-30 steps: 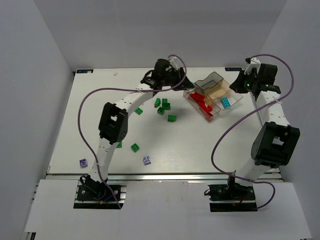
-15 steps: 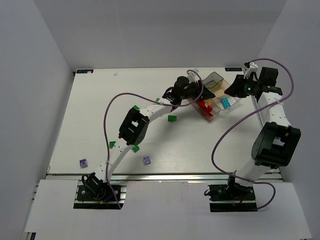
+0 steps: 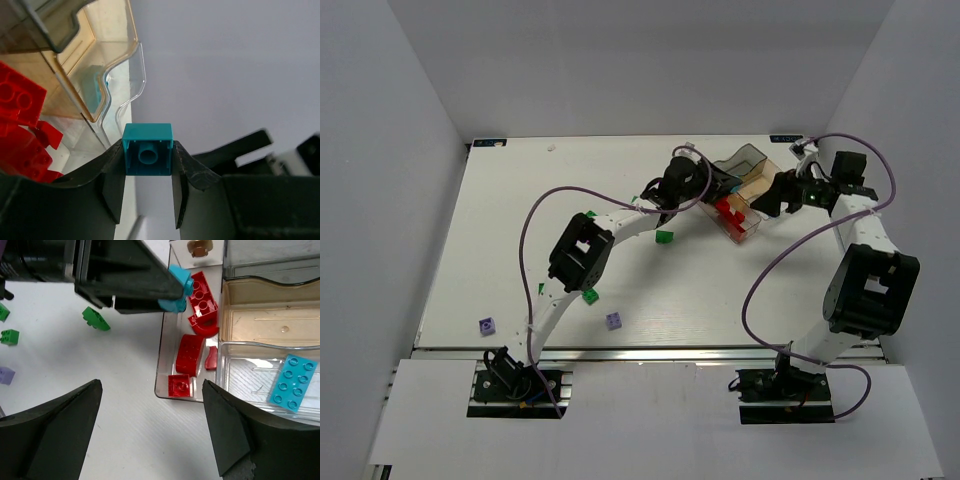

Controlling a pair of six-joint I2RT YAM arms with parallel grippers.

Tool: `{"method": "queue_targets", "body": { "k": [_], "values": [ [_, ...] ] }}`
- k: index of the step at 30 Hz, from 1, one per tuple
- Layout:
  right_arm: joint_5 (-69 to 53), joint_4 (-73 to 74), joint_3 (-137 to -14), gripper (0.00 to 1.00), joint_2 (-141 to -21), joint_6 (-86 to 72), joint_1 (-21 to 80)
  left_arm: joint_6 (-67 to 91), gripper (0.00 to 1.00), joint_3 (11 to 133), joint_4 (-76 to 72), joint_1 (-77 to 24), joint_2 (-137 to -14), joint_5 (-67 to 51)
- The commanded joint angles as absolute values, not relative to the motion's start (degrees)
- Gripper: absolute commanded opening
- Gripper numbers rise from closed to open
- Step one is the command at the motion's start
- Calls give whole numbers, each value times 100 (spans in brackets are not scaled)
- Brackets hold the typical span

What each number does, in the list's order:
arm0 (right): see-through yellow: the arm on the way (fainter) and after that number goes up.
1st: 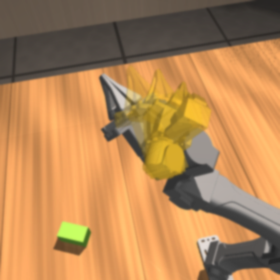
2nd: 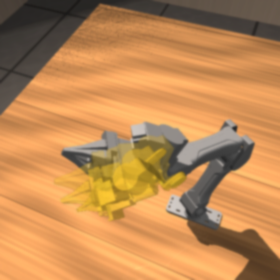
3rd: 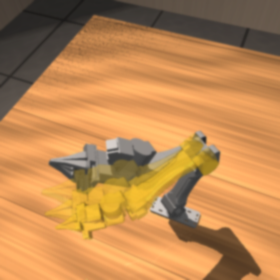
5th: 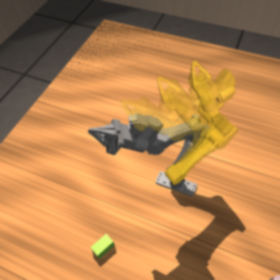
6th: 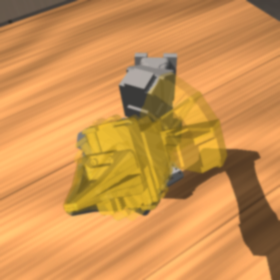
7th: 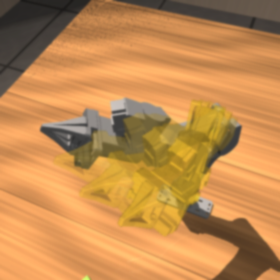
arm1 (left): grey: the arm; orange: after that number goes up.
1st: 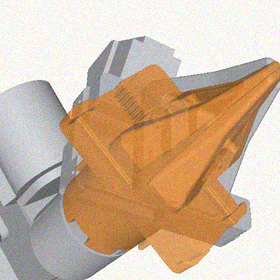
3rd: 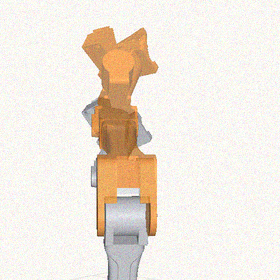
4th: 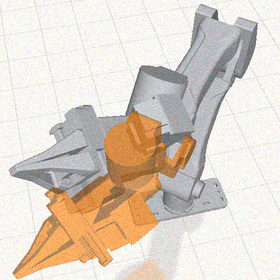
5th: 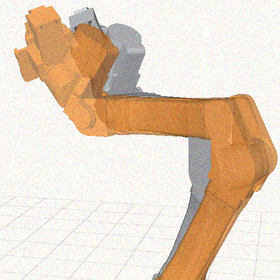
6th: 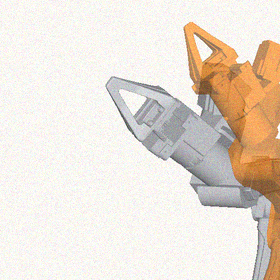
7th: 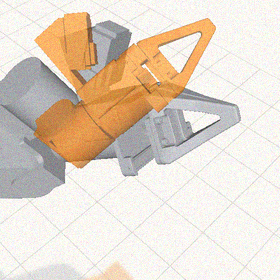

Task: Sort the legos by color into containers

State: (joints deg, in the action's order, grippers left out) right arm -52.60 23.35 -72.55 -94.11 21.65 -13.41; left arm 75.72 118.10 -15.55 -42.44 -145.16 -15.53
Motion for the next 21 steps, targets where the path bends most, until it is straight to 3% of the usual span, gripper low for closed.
{"method": "queue_targets", "body": {
  "k": [1, 10, 21],
  "values": [
    [-5546, 1260, -6910, 86, -8974, 2127, -1266, 8595, 0, 11716, -1371, -4236, -13729, -985],
    [-5564, -180, -6346, 87, -8693, 1584, -1046, 9588, 0, 12023, -853, -4289, -13623, -694],
    [-4527, -554, -6670, 89, -9140, 44, -519, 10063, 0, 11979, -1046, -4342, -13641, -729]
  ]
}}
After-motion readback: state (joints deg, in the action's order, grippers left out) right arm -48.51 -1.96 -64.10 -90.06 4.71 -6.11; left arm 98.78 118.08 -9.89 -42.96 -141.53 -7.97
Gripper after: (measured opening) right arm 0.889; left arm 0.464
